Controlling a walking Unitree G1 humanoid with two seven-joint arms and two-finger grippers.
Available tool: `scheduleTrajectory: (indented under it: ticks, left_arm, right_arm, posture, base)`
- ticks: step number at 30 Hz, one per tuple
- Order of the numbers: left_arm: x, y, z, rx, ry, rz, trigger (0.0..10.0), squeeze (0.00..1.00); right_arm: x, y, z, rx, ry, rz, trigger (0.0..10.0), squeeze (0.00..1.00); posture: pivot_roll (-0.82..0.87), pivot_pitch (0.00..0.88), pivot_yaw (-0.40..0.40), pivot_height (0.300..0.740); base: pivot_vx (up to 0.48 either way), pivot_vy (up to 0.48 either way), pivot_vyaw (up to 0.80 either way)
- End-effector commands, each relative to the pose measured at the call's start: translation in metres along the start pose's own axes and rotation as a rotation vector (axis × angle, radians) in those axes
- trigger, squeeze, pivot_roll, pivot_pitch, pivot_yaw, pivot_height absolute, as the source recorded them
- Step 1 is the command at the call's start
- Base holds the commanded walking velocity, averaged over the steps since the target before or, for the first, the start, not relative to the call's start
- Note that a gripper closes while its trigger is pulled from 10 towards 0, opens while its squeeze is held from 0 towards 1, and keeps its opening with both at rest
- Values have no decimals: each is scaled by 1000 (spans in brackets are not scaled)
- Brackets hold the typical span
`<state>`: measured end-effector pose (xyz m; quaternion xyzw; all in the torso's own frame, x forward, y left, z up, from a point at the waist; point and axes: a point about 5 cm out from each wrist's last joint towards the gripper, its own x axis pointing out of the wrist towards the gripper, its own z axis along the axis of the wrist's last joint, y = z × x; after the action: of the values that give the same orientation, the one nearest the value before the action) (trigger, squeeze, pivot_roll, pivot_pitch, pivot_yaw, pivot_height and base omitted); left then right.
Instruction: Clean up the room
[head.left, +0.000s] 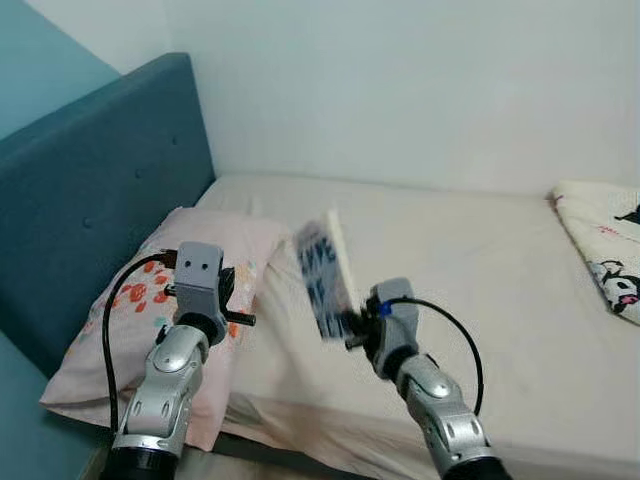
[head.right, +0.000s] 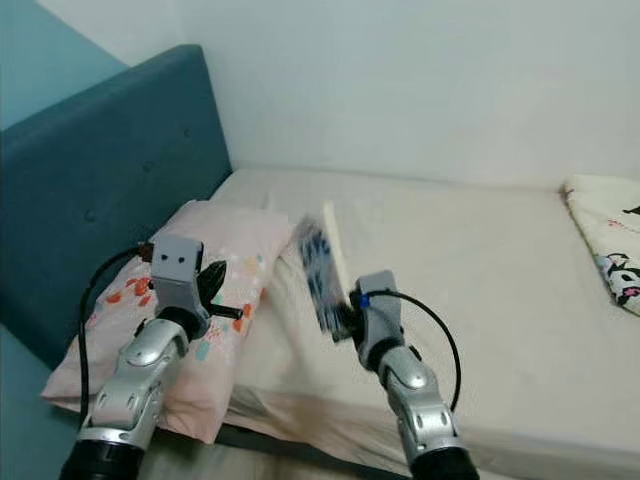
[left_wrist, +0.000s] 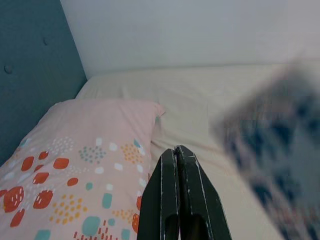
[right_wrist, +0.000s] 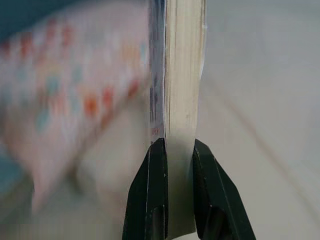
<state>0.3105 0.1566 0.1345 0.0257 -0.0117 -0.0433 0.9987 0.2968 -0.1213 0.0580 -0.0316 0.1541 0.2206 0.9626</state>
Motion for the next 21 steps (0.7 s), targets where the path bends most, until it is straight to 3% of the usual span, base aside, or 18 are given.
scheduleTrajectory:
  ticks: [1,5,21]
  left_arm:
    - [0,1,-6,3,16,14,10000,0]
    - [1,0,-7,-8,16,20,10000,0]
    - [2,-1,-12,-28,27,21,10000,0]
  right_arm:
    - [0,11,-4,-55,29,87,10000,0]
    - [-2,13,-8,-107,49,119,10000,0]
    - [1,9,7,-107,-35,69,10000,0]
  posture:
    - [8,0,14,740]
    - [3,0,10,740]
    - [-3,0,1,740]
  base:
    - [0,0,0]
    - [0,0,0]
    - [0,0,0]
